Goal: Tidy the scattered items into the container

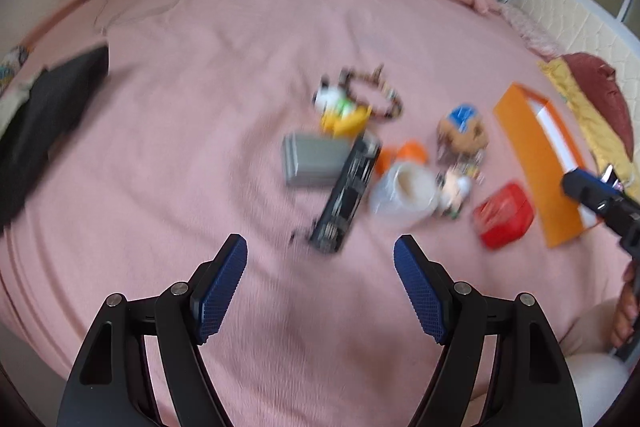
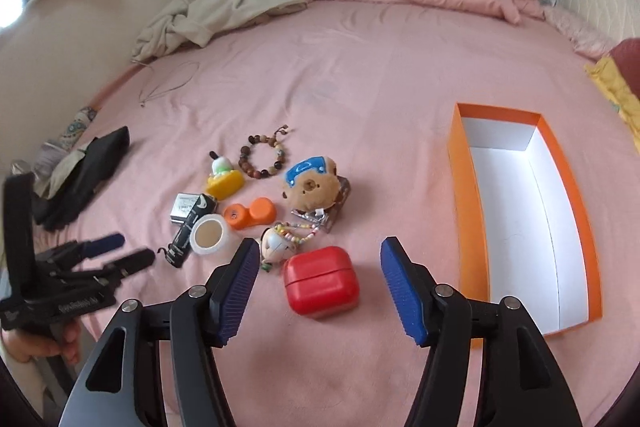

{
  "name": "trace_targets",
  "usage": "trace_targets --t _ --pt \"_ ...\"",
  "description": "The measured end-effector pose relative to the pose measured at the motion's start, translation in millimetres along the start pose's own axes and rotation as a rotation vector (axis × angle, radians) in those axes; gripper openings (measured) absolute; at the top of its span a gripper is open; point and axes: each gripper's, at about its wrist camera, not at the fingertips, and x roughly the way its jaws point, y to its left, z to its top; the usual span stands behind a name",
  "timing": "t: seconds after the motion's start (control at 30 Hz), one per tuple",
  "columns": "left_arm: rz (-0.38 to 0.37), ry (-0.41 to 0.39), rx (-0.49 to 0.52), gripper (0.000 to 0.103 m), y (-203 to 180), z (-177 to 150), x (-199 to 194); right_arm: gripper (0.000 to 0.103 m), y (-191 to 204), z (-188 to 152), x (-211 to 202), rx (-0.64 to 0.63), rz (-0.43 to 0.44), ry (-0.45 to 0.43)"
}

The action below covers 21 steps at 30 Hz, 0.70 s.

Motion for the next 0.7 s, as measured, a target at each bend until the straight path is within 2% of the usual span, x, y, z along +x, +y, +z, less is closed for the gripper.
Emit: trace_targets --t 0.07,0.1,0.17,0.3,0.4,0.53,0.7 --pt "0.008 0.012 0.003 0.076 1 -13 9 0.067 12 -11 -3 -0.036 -0.067 -0.039" --pt "0.021 -0.011 0.033 0.076 -1 -18 10 0.069 18 -17 -4 -0.056 -0.102 -0.060" --pt "0.053 -0.054 0.104 0.079 -8 -26 13 0.078 21 -23 -4 -0.057 -0.115 -0.079" --pt "0.104 -0.094 0.165 0.102 -26 -33 23 0.078 19 -31 5 -0.024 -0.117 -0.062" --pt "0.139 -0.130 0.135 0.103 -31 -36 29 0.078 23 -35 5 -0.033 -0.078 -0.070" --pt "0.127 -0.181 0.057 0.103 -27 -37 27 0.078 18 -38 7 -0.022 -0.080 -0.063" --pt "0.144 -0.174 0.060 0.103 -28 -37 31 0.078 14 -41 6 -0.015 -0.085 -0.058"
